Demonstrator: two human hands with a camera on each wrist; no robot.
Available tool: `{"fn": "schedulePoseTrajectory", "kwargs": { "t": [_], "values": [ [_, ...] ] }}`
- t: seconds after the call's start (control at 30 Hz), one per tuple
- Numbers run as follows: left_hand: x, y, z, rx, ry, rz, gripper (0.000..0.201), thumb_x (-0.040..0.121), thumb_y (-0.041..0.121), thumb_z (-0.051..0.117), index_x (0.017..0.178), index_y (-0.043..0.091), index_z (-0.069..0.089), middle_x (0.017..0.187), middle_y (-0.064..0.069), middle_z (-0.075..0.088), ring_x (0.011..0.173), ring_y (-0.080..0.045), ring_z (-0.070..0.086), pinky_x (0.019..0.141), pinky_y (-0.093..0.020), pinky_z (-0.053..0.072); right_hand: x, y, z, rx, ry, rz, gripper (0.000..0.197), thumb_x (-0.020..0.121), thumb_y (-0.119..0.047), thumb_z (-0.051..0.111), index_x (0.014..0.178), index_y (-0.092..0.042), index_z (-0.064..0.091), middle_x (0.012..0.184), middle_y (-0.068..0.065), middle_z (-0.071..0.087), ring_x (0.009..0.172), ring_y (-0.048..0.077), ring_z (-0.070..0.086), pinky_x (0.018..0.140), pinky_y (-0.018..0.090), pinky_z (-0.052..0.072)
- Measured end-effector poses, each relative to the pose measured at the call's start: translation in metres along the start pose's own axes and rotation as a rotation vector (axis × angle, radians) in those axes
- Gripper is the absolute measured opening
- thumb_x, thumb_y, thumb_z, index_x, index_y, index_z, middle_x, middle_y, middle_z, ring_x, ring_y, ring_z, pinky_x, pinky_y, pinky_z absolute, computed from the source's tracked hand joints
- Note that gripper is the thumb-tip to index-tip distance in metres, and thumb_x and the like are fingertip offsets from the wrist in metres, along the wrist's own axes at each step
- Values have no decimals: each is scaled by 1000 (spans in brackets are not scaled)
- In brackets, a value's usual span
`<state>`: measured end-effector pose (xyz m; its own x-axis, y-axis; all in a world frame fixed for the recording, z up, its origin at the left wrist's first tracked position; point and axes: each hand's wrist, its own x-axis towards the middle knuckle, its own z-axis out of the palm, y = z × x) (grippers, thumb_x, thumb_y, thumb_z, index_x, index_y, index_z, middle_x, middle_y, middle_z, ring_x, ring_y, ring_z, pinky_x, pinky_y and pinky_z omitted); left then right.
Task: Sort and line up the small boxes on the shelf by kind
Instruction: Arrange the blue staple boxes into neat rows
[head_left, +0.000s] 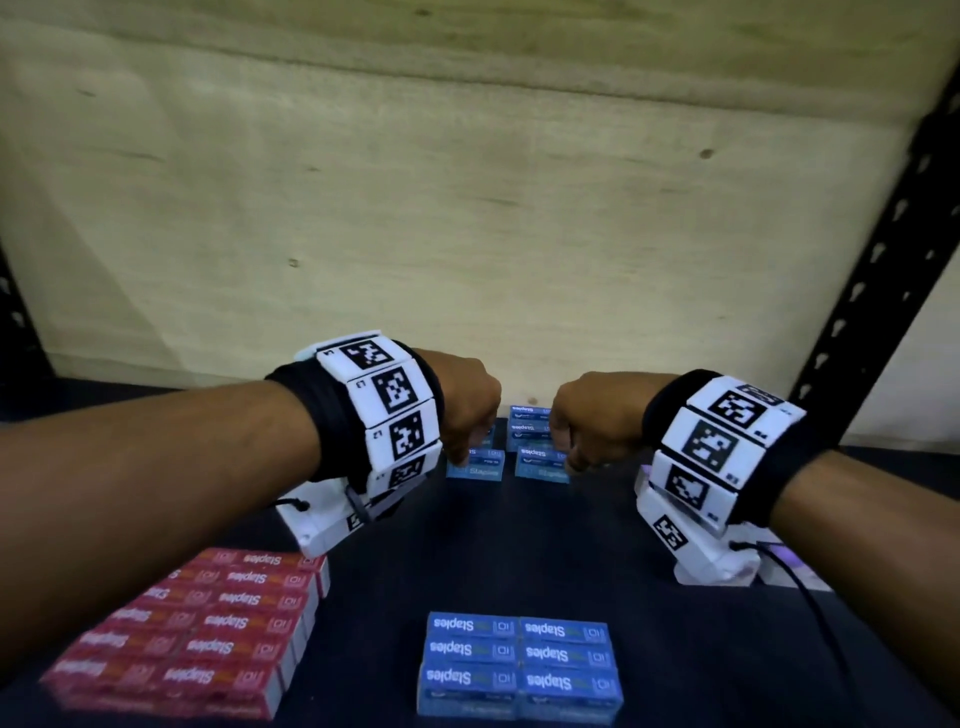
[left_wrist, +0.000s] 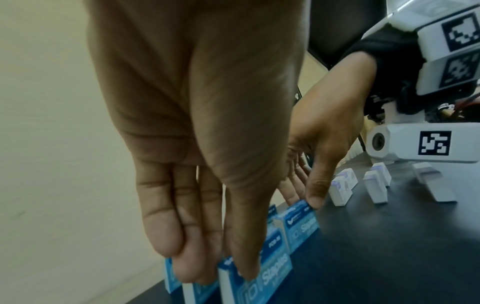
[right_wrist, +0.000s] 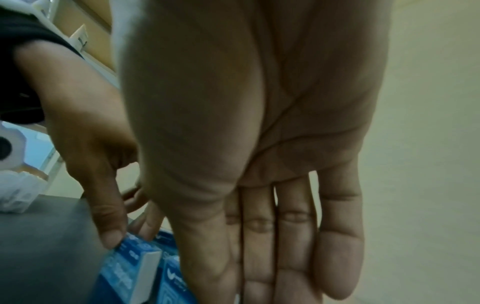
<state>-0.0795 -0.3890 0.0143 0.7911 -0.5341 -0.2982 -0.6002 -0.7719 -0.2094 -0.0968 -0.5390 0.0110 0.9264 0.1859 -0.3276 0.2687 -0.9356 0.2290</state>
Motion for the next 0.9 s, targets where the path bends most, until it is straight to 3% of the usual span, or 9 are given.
{"fn": "schedulePoseTrajectory", "kwargs": {
  "t": [0.1, 0.2, 0.3, 0.37, 0.5, 0.63, 0.73, 0.9],
  "values": [
    [-5, 2, 1, -6, 0, 2, 29, 91, 27, 69, 116, 12, 68, 111, -2, 68, 83, -14, 53, 69, -25, 39, -10, 1, 3, 54, -14, -31, 14, 89, -21, 69, 100, -12, 74, 88, 0, 76, 82, 17, 71, 80, 30, 57],
    [-16, 3, 5, -30, -8, 25, 25, 89, 29, 70, 110, 15, 70, 97, 4, 68, 71, -9, 52, 60, -21, 39, -26, 0, 8, 90, -31, -66, 11, 89, -21, 69, 97, -16, 75, 89, -2, 77, 84, 13, 71, 82, 30, 56],
    [-33, 6, 12, -62, -19, 64, 18, 87, 29, 72, 101, 18, 71, 73, 13, 59, 59, -1, 48, 55, -16, 39, -45, -4, 14, 100, -30, -90, 11, 88, -28, 69, 95, -20, 74, 88, -4, 76, 78, 10, 67, 71, 25, 53],
    [-45, 10, 15, -88, -41, 89, 13, 87, 27, 71, 97, 19, 71, 69, 14, 58, 55, 1, 48, 56, -16, 40, -58, -7, 19, 105, -40, -109, 13, 88, -31, 69, 95, -21, 73, 87, -5, 75, 72, 8, 62, 62, 20, 46],
    [-69, 17, 21, -110, -69, 119, 11, 87, 26, 70, 97, 20, 71, 79, 12, 67, 50, 5, 48, 60, -17, 44, -81, -12, 25, 127, -51, -135, 13, 88, -32, 70, 96, -22, 73, 88, -6, 75, 64, 2, 56, 61, 17, 44],
    [-88, 19, 25, -131, -82, 126, 11, 85, 32, 73, 93, 25, 70, 65, 18, 57, 54, 3, 49, 63, -18, 45, -99, -15, 29, 176, -76, -138, 12, 86, -31, 71, 94, -22, 72, 88, -6, 76, 76, 7, 65, 75, 24, 53],
    [-97, 18, 26, -161, -88, 116, 12, 85, 34, 74, 95, 27, 70, 70, 19, 61, 53, 6, 49, 58, -13, 42, -109, -17, 30, 207, -93, -139, 11, 86, -29, 71, 95, -22, 72, 88, -6, 76, 79, 7, 68, 73, 22, 52],
    [-105, 15, 29, -224, -131, 110, 16, 86, 33, 72, 100, 27, 71, 92, 8, 75, 79, -3, 65, 66, -14, 46, -117, -19, 30, 239, -110, -129, 7, 89, -29, 67, 94, -26, 70, 89, -6, 76, 68, 2, 60, 69, 19, 48]
  ]
}}
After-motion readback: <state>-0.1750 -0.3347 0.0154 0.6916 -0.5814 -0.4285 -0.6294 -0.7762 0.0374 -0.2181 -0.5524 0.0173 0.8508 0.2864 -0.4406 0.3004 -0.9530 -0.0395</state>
